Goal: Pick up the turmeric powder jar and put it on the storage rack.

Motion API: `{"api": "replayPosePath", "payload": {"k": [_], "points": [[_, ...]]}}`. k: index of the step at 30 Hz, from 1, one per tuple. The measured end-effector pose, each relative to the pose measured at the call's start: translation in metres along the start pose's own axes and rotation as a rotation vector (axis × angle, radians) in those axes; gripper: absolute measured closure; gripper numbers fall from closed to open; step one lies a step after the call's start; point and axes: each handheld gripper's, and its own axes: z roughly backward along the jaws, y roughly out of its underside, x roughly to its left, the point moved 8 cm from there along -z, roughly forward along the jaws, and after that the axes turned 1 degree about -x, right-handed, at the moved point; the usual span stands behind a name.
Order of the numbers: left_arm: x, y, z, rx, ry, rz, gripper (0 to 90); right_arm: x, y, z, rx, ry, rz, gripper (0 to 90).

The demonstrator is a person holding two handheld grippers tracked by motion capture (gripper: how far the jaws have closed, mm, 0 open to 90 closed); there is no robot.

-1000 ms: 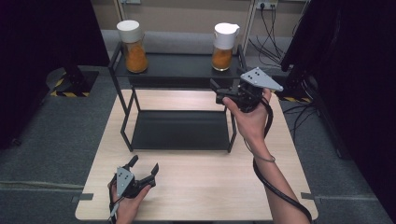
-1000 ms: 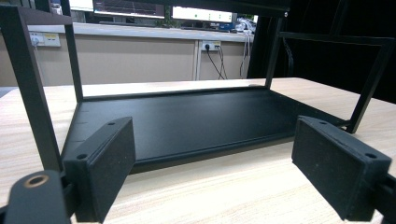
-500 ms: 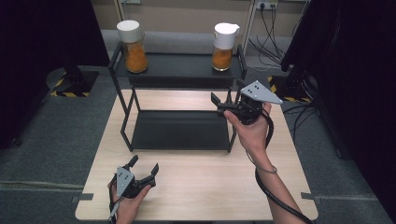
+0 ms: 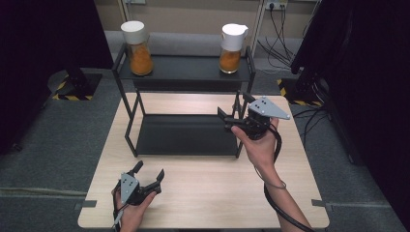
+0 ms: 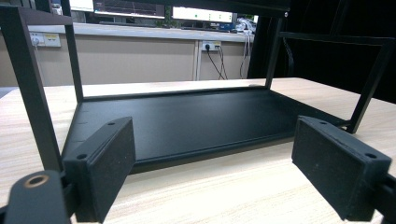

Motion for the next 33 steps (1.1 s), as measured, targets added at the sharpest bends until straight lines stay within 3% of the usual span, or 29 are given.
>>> {"api": "replayPosePath", "payload": {"k": [33], "points": [[0.000,0.000,0.000,-0.003,-0.001,-0.005,13.2,0.005,0.066,0.027,0.074,-0.043,-0.034,2.6]]}}
